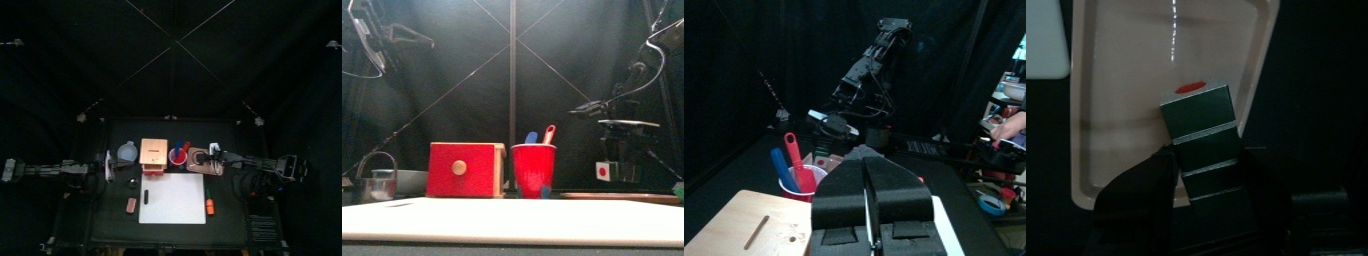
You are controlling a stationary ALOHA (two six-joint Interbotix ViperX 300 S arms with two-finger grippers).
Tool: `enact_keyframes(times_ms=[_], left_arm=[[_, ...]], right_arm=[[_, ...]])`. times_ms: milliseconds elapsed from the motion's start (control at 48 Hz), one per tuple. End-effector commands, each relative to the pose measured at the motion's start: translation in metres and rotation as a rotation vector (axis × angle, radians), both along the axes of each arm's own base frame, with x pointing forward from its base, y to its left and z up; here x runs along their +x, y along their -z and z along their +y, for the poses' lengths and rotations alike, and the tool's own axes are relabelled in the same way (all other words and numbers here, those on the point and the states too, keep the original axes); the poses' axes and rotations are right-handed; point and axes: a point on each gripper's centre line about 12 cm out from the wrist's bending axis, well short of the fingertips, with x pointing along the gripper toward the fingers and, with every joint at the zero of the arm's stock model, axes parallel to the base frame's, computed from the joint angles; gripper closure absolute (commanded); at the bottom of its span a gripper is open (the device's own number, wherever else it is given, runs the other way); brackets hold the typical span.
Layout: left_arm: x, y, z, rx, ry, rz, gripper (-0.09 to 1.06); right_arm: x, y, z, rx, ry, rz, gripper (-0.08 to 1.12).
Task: Place sushi on board then cut the sushi with the knife then place the pieces on the plate
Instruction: Place the sushi on the board
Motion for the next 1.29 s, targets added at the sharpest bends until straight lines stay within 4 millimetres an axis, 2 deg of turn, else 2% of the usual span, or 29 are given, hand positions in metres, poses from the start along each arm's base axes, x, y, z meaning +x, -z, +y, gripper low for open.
enact_keyframes(times_ms=[21,188,354,438,542,708,896,1125,1292], left_arm=[[0.001,-0.006,0.000,0.007,-0.003,-0.018,0.95],[0.001,-0.005,0.002,0.008,-0.012,-0.016,0.95],[0.000,-0.005,0.007,0.007,-0.038,-0.014,0.95],[0.000,-0.005,0.009,0.004,-0.047,-0.016,0.95],[0.000,-0.005,0.010,0.003,-0.049,-0.017,0.95],[0.000,-0.006,0.010,-0.004,-0.051,-0.027,0.95],[0.000,-0.007,0.011,-0.027,-0.058,-0.035,0.95],[-0.003,-0.002,0.018,-0.112,-0.095,-0.036,0.95],[-0.004,0.002,0.020,-0.143,-0.107,-0.030,0.95]], right_arm=[[0.006,-0.028,0.014,-0.001,-0.019,-0.073,0.33],[0.020,-0.038,0.062,0.057,-0.148,-0.066,0.33],[0.053,-0.038,0.113,0.087,-0.327,-0.039,0.33],[0.071,-0.035,0.130,0.092,-0.362,-0.014,0.33],[0.092,-0.032,0.136,0.108,-0.325,-0.013,0.33],[0.120,-0.032,0.141,0.172,-0.193,-0.055,0.33],[0.134,-0.032,0.150,0.322,0.053,-0.120,0.33],[0.148,-0.031,0.165,0.564,0.484,-0.164,0.33],[0.158,-0.020,0.171,0.666,0.816,-0.157,0.33]])
